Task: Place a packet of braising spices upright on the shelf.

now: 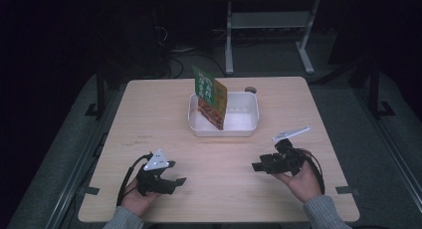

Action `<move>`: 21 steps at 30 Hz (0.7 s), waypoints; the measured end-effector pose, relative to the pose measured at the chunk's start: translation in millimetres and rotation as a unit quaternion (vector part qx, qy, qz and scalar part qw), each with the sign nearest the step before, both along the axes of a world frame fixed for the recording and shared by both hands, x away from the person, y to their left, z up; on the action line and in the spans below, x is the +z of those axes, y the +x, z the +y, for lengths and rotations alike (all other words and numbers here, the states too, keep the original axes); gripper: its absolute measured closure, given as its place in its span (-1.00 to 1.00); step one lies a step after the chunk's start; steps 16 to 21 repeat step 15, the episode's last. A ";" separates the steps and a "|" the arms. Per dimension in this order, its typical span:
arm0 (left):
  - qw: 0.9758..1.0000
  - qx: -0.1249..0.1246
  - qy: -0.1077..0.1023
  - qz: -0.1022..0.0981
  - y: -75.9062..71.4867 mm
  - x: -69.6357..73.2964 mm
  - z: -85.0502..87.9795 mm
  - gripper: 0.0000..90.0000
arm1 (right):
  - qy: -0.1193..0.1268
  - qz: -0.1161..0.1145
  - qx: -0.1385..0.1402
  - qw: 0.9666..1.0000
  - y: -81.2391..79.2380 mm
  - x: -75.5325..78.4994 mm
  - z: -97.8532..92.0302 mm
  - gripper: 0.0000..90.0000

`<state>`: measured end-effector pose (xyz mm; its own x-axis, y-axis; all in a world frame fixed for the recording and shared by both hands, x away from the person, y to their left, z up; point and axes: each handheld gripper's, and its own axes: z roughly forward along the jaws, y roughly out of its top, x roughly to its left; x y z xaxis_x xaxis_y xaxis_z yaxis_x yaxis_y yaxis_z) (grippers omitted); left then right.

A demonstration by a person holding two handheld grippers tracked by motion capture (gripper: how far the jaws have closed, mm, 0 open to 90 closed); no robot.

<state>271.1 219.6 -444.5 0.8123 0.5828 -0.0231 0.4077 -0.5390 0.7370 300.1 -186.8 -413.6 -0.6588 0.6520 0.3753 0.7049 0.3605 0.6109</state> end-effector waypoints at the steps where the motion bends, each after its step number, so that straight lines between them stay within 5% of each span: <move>1: 1.000 0.000 0.000 0.000 -0.1 0.0 -0.1 -0.37 | 0.000 -0.001 0.000 1.000 -2.8 -2.4 -1.4 0.03; 15: 1.000 -0.004 0.000 -0.002 -1.1 0.7 -1.6 -0.37 | -0.002 -0.013 -0.007 1.000 -37.4 -25.7 -9.8 0.01; 21: 1.000 -0.004 0.000 -0.002 -1.1 0.7 -1.6 -0.37 | -0.002 -0.013 -0.007 1.000 -37.4 -25.7 -9.8 0.01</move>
